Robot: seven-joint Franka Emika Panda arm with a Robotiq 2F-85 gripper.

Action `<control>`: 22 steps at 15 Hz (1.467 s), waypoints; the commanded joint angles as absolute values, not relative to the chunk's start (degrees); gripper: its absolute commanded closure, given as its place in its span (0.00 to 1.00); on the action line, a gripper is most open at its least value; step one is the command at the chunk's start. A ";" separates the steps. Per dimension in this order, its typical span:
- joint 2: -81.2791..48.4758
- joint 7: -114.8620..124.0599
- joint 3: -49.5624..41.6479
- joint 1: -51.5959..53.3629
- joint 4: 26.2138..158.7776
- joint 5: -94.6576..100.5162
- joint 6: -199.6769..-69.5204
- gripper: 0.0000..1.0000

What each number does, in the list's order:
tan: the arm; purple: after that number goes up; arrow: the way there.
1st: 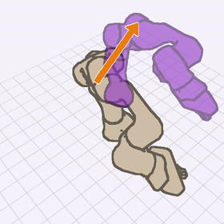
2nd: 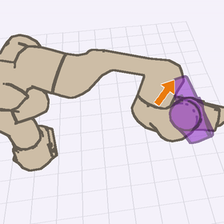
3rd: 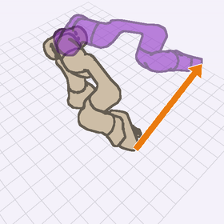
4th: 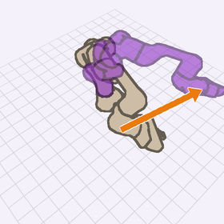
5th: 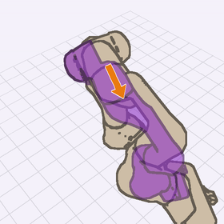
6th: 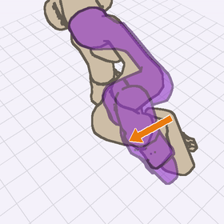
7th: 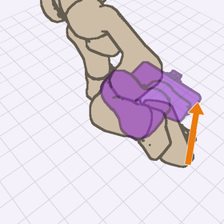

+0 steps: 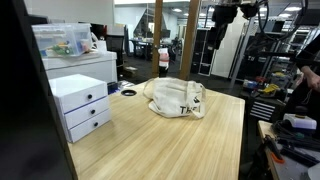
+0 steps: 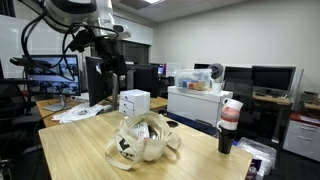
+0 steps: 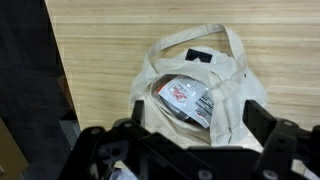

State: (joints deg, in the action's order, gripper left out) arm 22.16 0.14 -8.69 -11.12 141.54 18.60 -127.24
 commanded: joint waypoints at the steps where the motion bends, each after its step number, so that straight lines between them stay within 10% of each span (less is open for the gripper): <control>1: 22.14 -0.03 -8.35 -11.48 141.45 18.39 -127.15 0.00; 22: 3.04 13.11 -12.83 -14.04 134.12 11.23 -142.41 0.00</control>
State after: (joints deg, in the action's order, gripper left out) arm 6.07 10.96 -13.22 -13.57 135.21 11.76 -139.29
